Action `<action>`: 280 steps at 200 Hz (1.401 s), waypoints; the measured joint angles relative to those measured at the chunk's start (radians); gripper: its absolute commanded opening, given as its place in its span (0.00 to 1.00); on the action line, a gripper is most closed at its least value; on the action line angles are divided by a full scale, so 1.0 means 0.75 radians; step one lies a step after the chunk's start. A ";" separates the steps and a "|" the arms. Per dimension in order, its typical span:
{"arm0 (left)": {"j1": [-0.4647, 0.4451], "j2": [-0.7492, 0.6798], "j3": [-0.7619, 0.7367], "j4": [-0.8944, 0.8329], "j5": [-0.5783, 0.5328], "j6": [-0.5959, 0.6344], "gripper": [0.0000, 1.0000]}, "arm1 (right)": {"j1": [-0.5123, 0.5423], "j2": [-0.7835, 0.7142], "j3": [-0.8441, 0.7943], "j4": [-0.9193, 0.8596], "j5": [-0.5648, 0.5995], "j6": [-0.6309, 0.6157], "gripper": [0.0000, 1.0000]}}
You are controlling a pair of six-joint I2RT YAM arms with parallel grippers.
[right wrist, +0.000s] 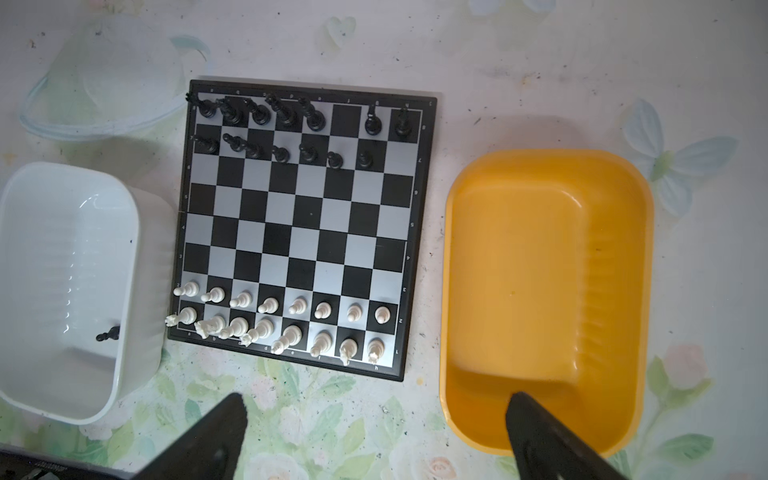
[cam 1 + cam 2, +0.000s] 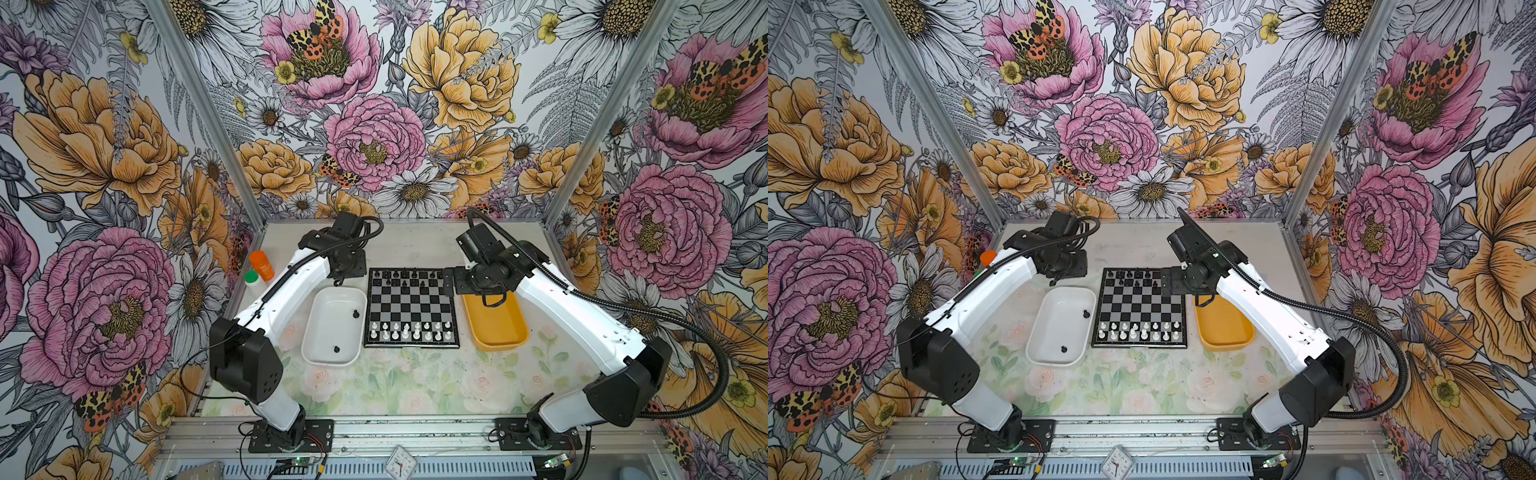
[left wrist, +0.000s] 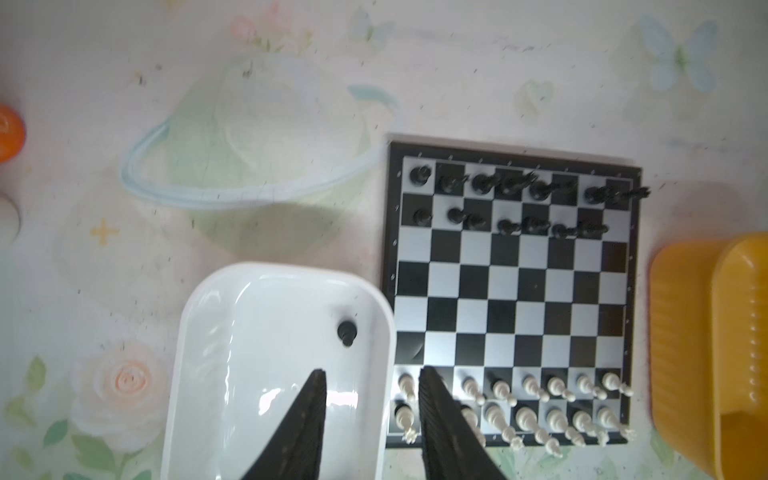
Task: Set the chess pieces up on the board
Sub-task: 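Move the open left gripper back over the white tray, then lower the left gripper onto the last black pawn in the white tray and close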
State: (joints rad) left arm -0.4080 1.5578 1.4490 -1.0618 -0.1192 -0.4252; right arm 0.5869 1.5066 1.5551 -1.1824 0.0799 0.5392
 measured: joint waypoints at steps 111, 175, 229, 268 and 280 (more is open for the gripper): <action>0.010 -0.155 -0.516 0.268 0.064 -0.169 0.40 | 0.075 0.062 0.070 0.023 -0.043 -0.037 0.99; -0.003 0.066 -0.450 0.330 0.092 -0.154 0.37 | 0.075 0.002 0.000 0.030 -0.022 -0.006 0.99; -0.003 0.137 -0.392 0.352 0.106 -0.122 0.34 | 0.075 -0.034 -0.039 0.028 0.005 0.021 0.99; -0.003 0.163 -0.391 0.355 0.107 -0.117 0.33 | 0.075 -0.037 -0.045 0.028 0.009 0.028 1.00; -0.003 0.169 -0.389 0.355 0.107 -0.112 0.32 | 0.075 -0.037 -0.045 0.028 0.009 0.028 1.00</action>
State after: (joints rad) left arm -0.4103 1.6848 1.1572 -0.7956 -0.0387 -0.5095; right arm 0.6430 1.4792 1.5211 -1.1610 0.0868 0.5606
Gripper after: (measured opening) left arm 0.326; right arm 0.996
